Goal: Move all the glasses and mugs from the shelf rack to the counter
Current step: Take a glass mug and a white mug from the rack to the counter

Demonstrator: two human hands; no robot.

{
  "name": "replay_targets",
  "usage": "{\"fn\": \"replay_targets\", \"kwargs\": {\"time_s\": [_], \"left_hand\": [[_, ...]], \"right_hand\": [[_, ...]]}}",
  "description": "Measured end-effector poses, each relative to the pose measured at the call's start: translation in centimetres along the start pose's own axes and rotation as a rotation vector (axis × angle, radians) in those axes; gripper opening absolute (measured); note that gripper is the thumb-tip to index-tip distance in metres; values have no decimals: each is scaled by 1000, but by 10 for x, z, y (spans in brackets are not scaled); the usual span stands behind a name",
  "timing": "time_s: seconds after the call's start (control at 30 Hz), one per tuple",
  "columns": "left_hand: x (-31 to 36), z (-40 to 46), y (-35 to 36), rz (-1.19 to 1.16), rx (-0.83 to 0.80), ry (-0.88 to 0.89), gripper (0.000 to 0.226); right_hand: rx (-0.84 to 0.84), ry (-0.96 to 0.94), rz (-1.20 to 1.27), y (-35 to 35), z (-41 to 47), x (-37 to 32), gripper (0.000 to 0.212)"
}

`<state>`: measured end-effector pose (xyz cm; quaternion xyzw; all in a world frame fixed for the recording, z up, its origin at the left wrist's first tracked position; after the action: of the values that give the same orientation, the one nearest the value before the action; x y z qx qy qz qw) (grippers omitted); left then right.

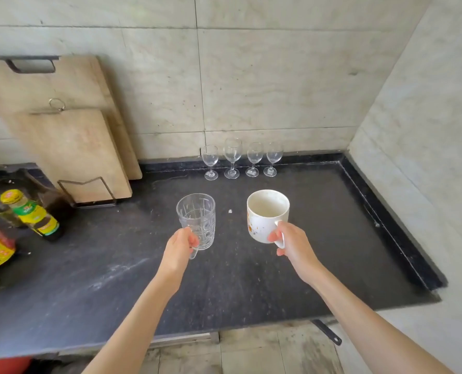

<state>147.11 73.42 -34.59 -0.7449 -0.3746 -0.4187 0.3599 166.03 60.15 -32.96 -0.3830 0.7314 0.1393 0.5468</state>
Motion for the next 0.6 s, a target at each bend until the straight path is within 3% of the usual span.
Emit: {"fn": "replay_targets", "kwargs": {"time_s": [0.37, 0.6], "left_hand": [[13, 144, 47, 18, -83, -132, 27], [4, 214, 63, 64, -89, -160, 17]], "right_hand": [[-147, 118, 21, 40, 158, -5, 37], [-213, 157, 86, 72, 223, 4, 37]]}}
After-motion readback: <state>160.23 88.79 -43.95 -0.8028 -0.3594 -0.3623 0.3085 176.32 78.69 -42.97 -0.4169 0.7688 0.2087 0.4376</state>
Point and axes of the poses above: each hand's wrist, its own z-axis towards the middle knuckle, its own y-axis out of the palm, x = y × z, the point moved 1 cm from there along z, towards the middle knuckle, and after that the axes turned 3 degrees about z, right-handed, at the moved point
